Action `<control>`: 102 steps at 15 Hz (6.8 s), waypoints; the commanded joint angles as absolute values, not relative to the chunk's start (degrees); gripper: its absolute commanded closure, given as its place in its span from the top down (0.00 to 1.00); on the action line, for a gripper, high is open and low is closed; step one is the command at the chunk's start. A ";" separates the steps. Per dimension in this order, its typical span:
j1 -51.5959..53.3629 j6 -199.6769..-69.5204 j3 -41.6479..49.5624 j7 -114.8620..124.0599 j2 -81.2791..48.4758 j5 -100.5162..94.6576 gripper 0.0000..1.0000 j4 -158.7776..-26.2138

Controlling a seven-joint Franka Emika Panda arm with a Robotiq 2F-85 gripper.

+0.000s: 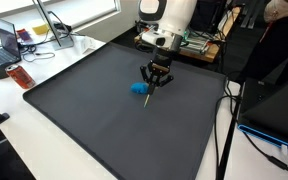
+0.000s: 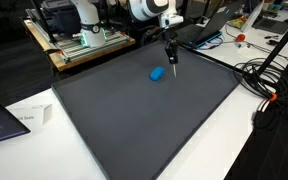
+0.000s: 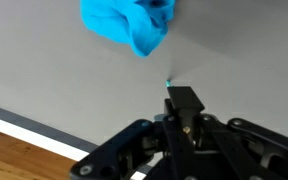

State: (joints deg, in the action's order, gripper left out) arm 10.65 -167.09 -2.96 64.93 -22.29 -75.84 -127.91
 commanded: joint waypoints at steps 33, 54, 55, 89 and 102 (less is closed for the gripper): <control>-6.70 -158.57 -19.24 -18.09 -14.85 12.37 0.03 -130.50; -4.46 -141.43 -13.07 -25.63 -12.17 20.26 0.03 -126.23; -4.45 -140.50 -12.80 -25.72 -12.44 20.36 0.03 -125.53; -9.64 -116.98 -9.85 -46.14 -28.80 33.29 0.03 -106.54; -2.47 -141.14 -7.96 -37.20 -12.57 23.79 0.03 -121.59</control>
State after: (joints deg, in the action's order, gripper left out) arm -4.56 -136.52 -9.33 -41.03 -17.90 28.27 -115.46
